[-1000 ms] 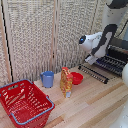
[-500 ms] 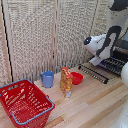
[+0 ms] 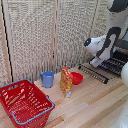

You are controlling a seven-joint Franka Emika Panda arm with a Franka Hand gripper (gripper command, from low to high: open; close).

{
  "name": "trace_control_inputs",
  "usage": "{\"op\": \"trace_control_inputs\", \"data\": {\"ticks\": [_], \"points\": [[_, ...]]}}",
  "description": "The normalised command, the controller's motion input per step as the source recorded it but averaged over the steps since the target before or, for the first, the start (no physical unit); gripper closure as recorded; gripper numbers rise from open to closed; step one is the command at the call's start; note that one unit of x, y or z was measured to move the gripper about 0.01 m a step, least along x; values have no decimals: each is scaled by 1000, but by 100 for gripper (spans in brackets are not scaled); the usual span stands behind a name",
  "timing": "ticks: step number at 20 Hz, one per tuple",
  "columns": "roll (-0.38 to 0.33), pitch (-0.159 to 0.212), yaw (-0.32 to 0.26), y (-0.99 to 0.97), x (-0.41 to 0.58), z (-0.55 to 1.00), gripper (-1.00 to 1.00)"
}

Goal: Kindly position your hand close to the oven tray's handle. Softly yet firmly grasp the handle using your hand. Slowly and with caution, draw the tray out until it is fully stretched out.

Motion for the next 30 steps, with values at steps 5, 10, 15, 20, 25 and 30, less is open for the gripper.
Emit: {"op": "trace_control_inputs", "data": {"ticks": [5, 10, 15, 20, 25, 30], "points": [[19, 0, 1, -103, -307, 46, 100], [12, 0, -9, -31, -170, 4, 100], [0, -4, -72, 454, -60, 74, 100], [0, -29, -116, 747, -89, 257, 100], [-5, -11, -135, 718, -38, 217, 100], [-20, 3, -127, 566, -5, 48, 100]]}}
